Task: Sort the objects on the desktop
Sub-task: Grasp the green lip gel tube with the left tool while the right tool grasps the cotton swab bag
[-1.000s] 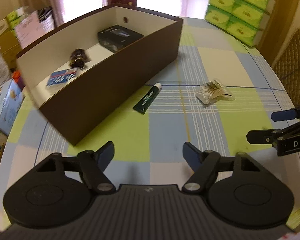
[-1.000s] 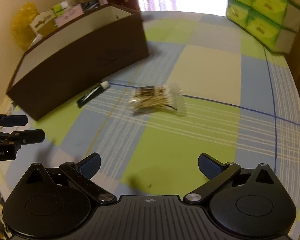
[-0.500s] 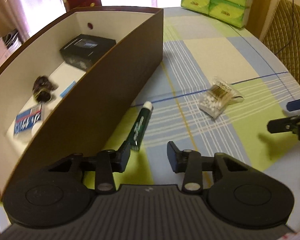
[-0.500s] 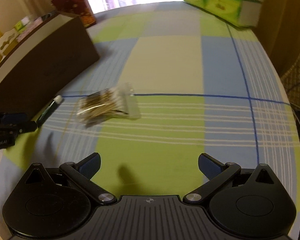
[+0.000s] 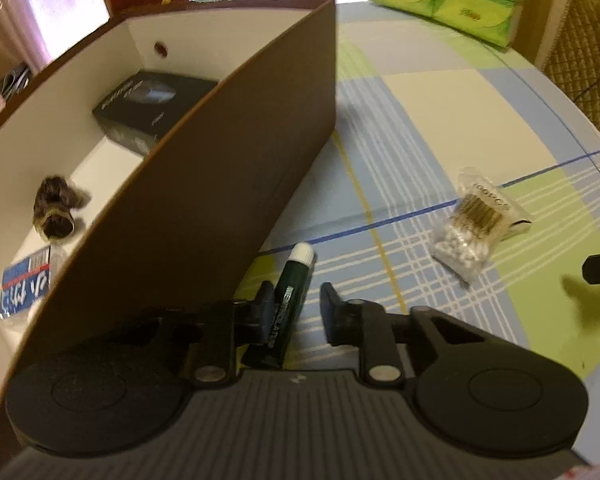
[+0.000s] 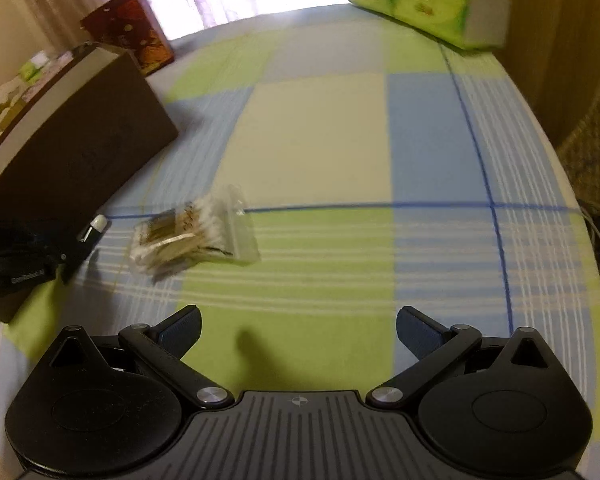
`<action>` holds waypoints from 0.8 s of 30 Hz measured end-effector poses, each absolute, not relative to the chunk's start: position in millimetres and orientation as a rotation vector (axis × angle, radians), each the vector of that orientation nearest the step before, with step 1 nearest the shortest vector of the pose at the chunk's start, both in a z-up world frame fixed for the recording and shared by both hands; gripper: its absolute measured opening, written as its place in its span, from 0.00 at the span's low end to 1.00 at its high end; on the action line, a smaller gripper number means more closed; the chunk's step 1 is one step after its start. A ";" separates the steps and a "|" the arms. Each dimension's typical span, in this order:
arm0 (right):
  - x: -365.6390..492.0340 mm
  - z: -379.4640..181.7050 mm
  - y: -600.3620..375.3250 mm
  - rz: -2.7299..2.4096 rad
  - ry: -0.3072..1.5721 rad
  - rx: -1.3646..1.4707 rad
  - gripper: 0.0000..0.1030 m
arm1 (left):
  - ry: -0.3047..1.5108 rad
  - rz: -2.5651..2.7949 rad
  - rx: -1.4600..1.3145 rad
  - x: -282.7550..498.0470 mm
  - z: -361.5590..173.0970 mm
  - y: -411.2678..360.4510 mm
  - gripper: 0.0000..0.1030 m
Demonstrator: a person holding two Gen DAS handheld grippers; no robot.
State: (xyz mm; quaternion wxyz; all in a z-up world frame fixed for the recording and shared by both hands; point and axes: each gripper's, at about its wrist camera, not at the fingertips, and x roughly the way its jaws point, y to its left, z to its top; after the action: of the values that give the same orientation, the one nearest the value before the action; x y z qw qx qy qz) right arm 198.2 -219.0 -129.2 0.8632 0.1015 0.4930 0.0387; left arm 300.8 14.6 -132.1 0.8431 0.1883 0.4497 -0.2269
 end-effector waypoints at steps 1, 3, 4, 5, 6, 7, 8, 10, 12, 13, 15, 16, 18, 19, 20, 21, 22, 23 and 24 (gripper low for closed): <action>201.2 -128.3 -216.2 0.107 1.026 0.190 0.98 | 0.956 -0.471 0.392 301.2 -133.0 16.6 0.15; 207.7 -126.3 -207.6 0.185 1.010 0.118 0.98 | 0.971 -0.457 0.380 301.1 -134.2 21.9 0.12; 210.7 -125.2 -201.2 0.232 0.996 0.064 0.98 | 0.976 -0.449 0.371 300.5 -134.1 25.5 0.12; 212.9 -124.6 -194.8 0.275 0.982 0.010 0.97 | 0.981 -0.442 0.364 299.5 -133.0 28.9 0.12; 215.5 -123.8 -187.3 0.329 0.964 -0.054 0.97 | 0.987 -0.430 0.358 298.2 -132.3 32.2 0.12; 217.1 -123.7 -180.6 0.374 0.945 -0.108 0.92 | 0.995 -0.419 0.352 295.9 -131.7 35.8 0.12; 219.7 -123.4 -174.2 0.424 0.926 -0.165 0.86 | 1.003 -0.411 0.344 294.1 -130.8 39.1 0.12; 224.9 -122.9 -162.0 0.528 0.889 -0.273 0.82 | 1.021 -0.402 0.324 287.5 -129.1 46.4 0.12; 229.4 -122.5 -151.8 0.604 0.851 -0.374 0.79 | 1.036 -0.393 0.310 279.3 -127.6 53.6 0.12; 231.9 -123.4 -147.4 0.644 0.837 -0.422 0.77 | 1.044 -0.390 0.304 275.1 -126.8 57.2 0.12; 237.3 -126.1 -139.4 0.715 0.813 -0.524 0.73 | 1.061 -0.383 0.294 267.8 -125.1 64.3 0.12; 239.9 -128.4 -135.9 0.749 0.808 -0.569 0.71 | 1.069 -0.379 0.285 264.5 -124.1 68.3 0.12; 245.5 -133.0 -130.5 0.804 0.806 -0.642 0.66 | 1.084 -0.366 0.269 259.6 -122.7 76.1 0.12; 248.5 -135.5 -127.6 0.824 0.815 -0.665 0.61 | 1.091 -0.360 0.262 257.7 -122.1 80.2 0.12; 251.4 -137.7 -126.0 0.835 0.825 -0.671 0.57 | 1.096 -0.353 0.258 255.9 -121.6 83.7 0.12; 254.4 -139.7 -124.7 0.836 0.837 -0.663 0.56 | 1.100 -0.347 0.256 254.2 -121.4 86.5 0.12; 257.7 -140.9 -123.5 0.828 0.852 -0.638 0.54 | 1.105 -0.343 0.253 253.0 -121.2 89.0 0.12; 262.3 -141.9 -123.5 0.819 0.879 -0.595 0.49 | 1.108 -0.337 0.249 252.0 -121.0 91.3 0.12; 266.0 -142.7 -123.6 0.806 0.909 -0.546 0.46 | 1.114 -0.330 0.240 251.5 -121.0 93.9 0.12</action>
State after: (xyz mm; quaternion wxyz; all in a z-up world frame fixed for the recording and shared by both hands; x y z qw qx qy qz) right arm 266.0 -123.6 -142.7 0.7864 -0.2532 0.4216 0.3738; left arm 251.5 93.9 -121.0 0.8292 0.1130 0.5249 -0.1556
